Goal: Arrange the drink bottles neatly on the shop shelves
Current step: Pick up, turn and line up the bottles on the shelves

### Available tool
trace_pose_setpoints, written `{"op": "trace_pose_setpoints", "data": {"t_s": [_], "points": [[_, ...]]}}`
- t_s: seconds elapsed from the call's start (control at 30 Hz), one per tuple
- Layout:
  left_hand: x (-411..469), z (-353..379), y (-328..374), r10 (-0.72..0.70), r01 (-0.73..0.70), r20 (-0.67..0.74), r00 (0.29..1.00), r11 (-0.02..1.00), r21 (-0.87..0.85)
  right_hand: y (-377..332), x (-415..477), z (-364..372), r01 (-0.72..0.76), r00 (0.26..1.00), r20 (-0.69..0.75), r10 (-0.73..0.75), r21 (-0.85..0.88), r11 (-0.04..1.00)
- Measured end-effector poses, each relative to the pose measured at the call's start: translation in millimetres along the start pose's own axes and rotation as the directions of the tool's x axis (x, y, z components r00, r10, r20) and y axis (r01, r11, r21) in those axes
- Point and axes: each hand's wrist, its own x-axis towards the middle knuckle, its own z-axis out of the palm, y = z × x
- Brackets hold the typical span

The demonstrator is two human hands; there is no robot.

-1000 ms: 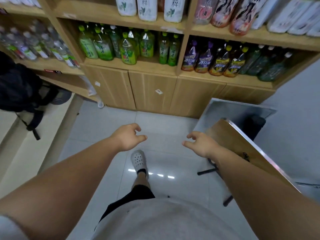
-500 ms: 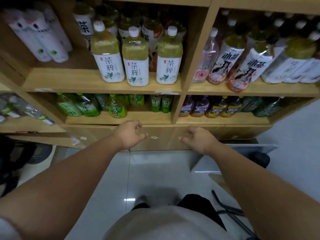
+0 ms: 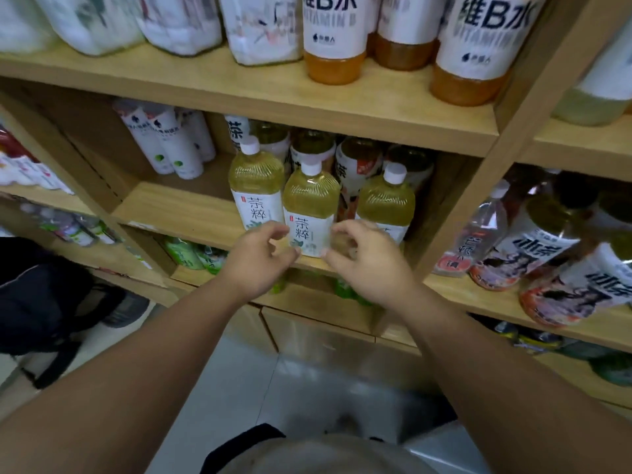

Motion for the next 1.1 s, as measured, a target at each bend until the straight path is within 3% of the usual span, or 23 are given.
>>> {"op": "trace_pose_setpoints", "data": {"t_s": [0.17, 0.3, 0.47, 0.77, 0.93, 1.0, 1.1], "points": [[22.1, -26.5, 14.4, 0.132, -0.124, -0.265, 0.955, 0.991, 0.047, -28.1, 24.7, -9.4, 0.173, 0.963, -0.22, -0.157, 0.055, 0.983], [47.0, -44.9, 15.2, 0.169, -0.14, -0.458, 0.873, 0.985, 0.098, -40.2, 47.9, -6.4, 0.107, 0.972, -0.203, -0.117, -0.06, 0.992], [80.0, -59.1, 0.4, 0.143, -0.117, -0.36, 0.922, 0.989, 0.093, -48.0, 73.4, 8.0, -0.04, 0.973, -0.23, 0.033, -0.022, 0.999], [112.2, -71.8, -13.3, 0.121, -0.137, -0.152, 0.981, 0.985, -0.103, -62.6, 86.0, 42.8, -0.173, 0.923, -0.315, 0.223, 0.18, 0.968], [103.6, -76.2, -15.1, 0.149, -0.148, -0.124, 0.981, 0.989, 0.024, -73.5, 81.8, 47.6, -0.246, 0.891, -0.335, 0.306, 0.21, 0.946], [92.3, -80.2, -18.8, 0.234, -0.22, -0.231, 0.944, 0.972, 0.086, -77.9, 78.5, 48.8, -0.238, 0.893, -0.331, 0.305, 0.228, 0.944], [77.2, -81.7, -27.3, 0.483, -0.471, -0.327, 0.812, 0.874, 0.123, -81.5, 71.5, 51.1, -0.201, 0.891, -0.356, 0.283, 0.25, 0.947]]}}
